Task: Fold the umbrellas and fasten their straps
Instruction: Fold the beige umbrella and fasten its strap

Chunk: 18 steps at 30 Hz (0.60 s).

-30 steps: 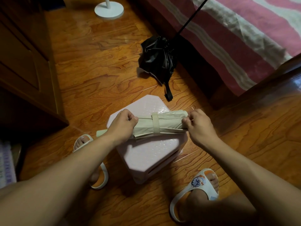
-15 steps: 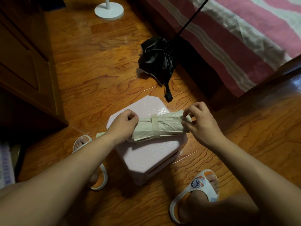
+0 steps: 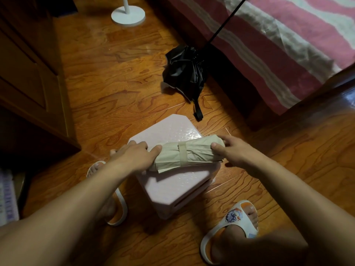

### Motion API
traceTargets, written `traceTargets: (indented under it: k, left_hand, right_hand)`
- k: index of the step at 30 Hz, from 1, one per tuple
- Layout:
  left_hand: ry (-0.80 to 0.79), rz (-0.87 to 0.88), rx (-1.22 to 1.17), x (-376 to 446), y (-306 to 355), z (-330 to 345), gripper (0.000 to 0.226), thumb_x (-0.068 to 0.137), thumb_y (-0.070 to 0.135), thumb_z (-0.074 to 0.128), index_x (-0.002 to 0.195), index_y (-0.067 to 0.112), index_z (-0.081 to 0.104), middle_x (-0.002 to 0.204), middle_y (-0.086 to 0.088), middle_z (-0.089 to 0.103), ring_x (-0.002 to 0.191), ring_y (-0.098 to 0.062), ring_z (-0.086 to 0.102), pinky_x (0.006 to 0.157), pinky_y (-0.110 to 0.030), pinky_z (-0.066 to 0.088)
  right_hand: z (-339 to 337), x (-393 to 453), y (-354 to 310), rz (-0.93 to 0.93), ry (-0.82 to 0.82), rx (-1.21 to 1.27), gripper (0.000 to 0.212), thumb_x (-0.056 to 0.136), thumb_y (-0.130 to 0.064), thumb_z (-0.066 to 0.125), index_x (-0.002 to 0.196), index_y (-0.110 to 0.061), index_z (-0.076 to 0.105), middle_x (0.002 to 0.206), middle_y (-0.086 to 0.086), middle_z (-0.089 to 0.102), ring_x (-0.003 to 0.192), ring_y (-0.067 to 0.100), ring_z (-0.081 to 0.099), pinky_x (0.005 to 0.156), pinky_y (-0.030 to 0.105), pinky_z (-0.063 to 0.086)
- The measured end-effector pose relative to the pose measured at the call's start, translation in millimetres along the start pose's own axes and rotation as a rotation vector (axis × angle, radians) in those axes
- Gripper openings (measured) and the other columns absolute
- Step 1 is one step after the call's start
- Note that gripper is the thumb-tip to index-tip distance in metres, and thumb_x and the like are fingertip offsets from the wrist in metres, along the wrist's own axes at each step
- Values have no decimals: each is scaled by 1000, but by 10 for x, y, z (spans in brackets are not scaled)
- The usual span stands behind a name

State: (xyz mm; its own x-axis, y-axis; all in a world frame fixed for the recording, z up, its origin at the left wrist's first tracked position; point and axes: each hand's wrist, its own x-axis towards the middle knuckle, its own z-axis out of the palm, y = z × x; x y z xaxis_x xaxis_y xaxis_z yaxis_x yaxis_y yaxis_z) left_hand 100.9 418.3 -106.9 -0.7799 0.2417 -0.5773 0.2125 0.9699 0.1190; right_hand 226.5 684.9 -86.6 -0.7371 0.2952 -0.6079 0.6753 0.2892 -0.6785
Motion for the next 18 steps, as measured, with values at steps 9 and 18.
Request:
traceTargets:
  k: [9,18]
  left_hand:
    - [126,330,-281,-179,-232,44,37,97,53,58,105,18,47,91,5,43,77,-11,39,60,-26,29]
    - [205,418,-440,-233,-339,138,37,93,41,70,116,30,44,97,10,44,85,-10,46,70,-31,39]
  right_hand:
    - [315,-182,175,-165,86,156,29,90,-8,72,110,-18,54,123,4,57,110,22,58,94,45,55]
    - [290,-264,146,-468,221,-131,36,85,-17,77,111,-32,57,133,-5,42,128,16,44,106,36,47]
